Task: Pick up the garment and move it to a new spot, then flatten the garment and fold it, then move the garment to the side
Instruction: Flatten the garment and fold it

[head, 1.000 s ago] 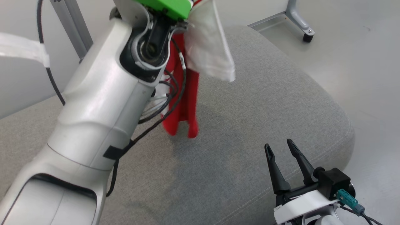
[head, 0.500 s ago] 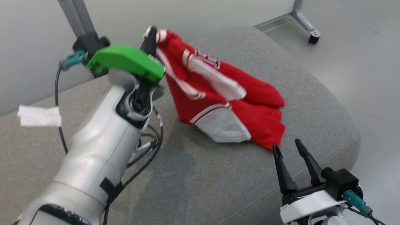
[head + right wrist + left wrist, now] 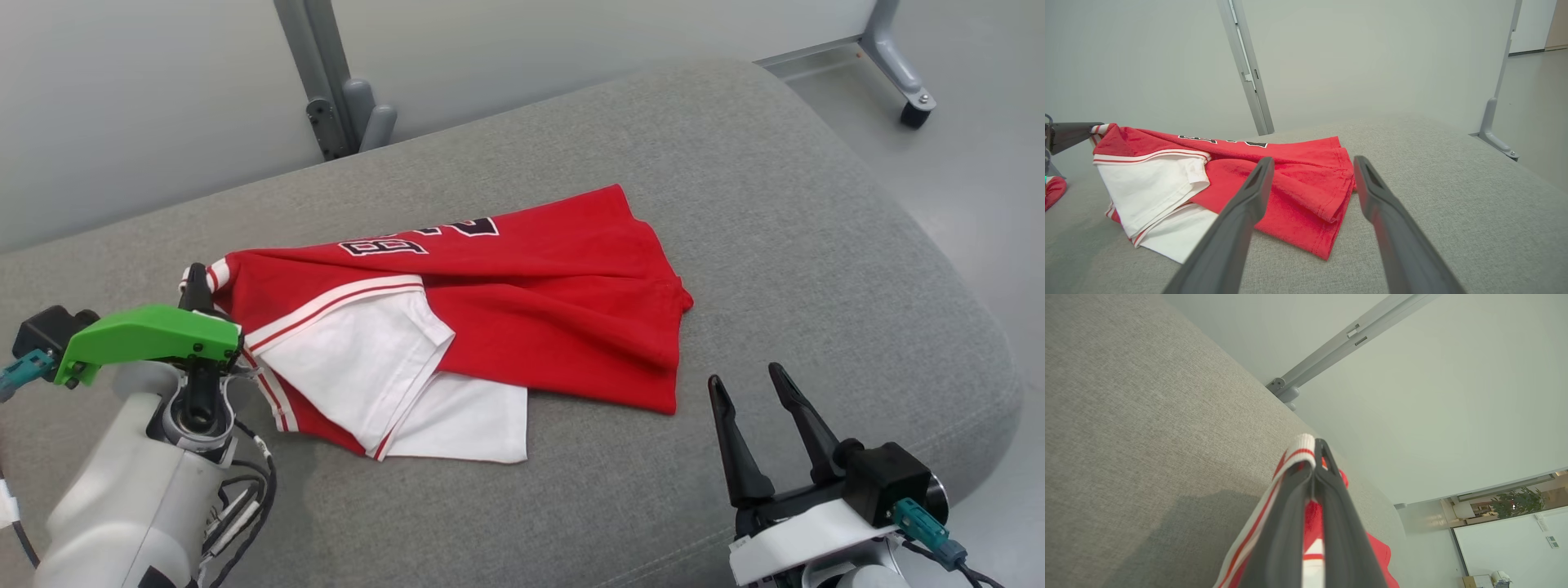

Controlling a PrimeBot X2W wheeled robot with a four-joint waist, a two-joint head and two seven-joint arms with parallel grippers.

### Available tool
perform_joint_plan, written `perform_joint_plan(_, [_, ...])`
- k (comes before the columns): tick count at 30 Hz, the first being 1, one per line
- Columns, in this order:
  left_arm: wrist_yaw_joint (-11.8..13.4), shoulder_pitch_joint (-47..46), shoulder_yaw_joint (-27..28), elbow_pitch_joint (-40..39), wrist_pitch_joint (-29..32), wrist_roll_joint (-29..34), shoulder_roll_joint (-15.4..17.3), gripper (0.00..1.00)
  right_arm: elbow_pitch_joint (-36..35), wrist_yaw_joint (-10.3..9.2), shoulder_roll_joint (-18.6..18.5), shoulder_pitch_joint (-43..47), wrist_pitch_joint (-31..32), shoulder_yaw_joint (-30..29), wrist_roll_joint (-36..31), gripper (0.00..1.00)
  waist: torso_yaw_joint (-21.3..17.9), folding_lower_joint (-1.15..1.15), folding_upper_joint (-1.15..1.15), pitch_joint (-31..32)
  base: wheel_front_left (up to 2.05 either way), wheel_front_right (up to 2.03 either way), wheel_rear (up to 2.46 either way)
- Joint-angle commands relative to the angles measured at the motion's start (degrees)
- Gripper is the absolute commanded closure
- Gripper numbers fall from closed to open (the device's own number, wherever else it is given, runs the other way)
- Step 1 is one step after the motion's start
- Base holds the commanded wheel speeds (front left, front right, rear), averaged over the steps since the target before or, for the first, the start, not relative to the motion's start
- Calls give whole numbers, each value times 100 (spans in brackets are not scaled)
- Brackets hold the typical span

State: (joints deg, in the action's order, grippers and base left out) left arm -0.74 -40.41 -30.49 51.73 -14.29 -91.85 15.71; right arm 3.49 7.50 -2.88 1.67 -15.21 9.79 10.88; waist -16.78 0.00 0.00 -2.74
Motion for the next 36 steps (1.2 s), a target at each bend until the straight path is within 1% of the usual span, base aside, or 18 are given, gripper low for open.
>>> perform_joint_plan(1, [-47, 79, 55, 43, -47, -32, 75, 100, -15, -2, -3, -62, 0, 26, -27, 0, 206, 0, 0, -52, 0, 0, 0])
perform_joint_plan(8, [-188, -113, 95, 331, -33, 117, 314, 100, -39, -2, -4, -173, 0, 94, -45, 0, 332, 0, 0, -238, 0, 0, 0])
perform_joint_plan(9, [-195, -148, 108, 366, -45, 150, 338, 80, -41, -2, -3, -186, 0, 101, -46, 0, 330, 0, 0, -269, 0, 0, 0])
perform_joint_plan(10, [-211, -179, 84, 402, -47, 228, 366, 53, -41, -2, -4, -198, 0, 104, -44, 0, 326, 0, 0, -300, 0, 0, 0])
perform_joint_plan(12, [-223, -232, 52, 479, -61, 358, 392, 6, -35, -2, -4, -219, 0, 104, -32, 0, 319, 0, 0, -347, 0, 0, 0])
perform_joint_plan(13, [-218, -272, 20, 505, -77, 500, 414, 0, -35, -2, -4, -215, 0, 101, -25, 0, 320, 0, 0, -361, 0, 0, 0])
perform_joint_plan(14, [-229, -310, 47, 522, -85, 573, 432, 0, -35, -2, -4, -213, 0, 94, -16, 0, 324, 0, 0, -375, 0, 0, 0])
perform_joint_plan(16, [-255, -422, 231, 502, -95, 909, 560, 0, -32, -2, -3, -218, 0, 74, -4, 0, 342, 0, 0, -399, 0, 0, 0])
perform_joint_plan(18, [-291, -375, 564, 411, -90, 1200, 546, 0, -26, -2, -3, -220, 0, 61, 2, 0, 362, 0, 0, -404, 0, 0, 0])
perform_joint_plan(19, [-300, -332, 710, 314, -83, 1481, 583, 0, -22, -2, -5, -224, 0, 56, 6, 0, 374, 0, 0, -403, 0, 0, 0])
perform_joint_plan(21, [-288, -125, 1091, 25, -83, 1978, 546, 0, -21, -2, -5, -233, 0, 44, 7, 0, 407, 0, 0, -387, 0, 0, 0])
perform_joint_plan(24, [-161, 326, 1819, -646, -85, 2811, 418, 0, -20, -2, -3, -230, 0, 35, -7, 0, 475, 0, 0, -350, 0, 0, 0])
perform_joint_plan(27, [-40, 1000, 2555, -1534, -83, 3622, 68, 0, -21, -2, -5, -186, 0, 7, -31, 0, 557, 0, 0, -305, 0, 0, 0])
perform_joint_plan(30, [59, 1694, 3093, -2462, -81, 4535, -287, 0, -17, -2, -4, -158, 0, 12, -45, 0, 641, 0, 0, -269, 0, 0, 0])
perform_joint_plan(33, [85, 2332, 3408, -3223, -82, 5293, -757, 0, -20, -2, -4, -121, 0, -15, -59, 0, 753, 0, 0, -238, 0, 0, 0])
perform_joint_plan(36, [60, 2834, 3541, -3658, -81, 5798, -1066, 0, 1, -2, -4, -98, 0, -3, -82, 0, 868, 0, 0, -182, 0, 0, 0])
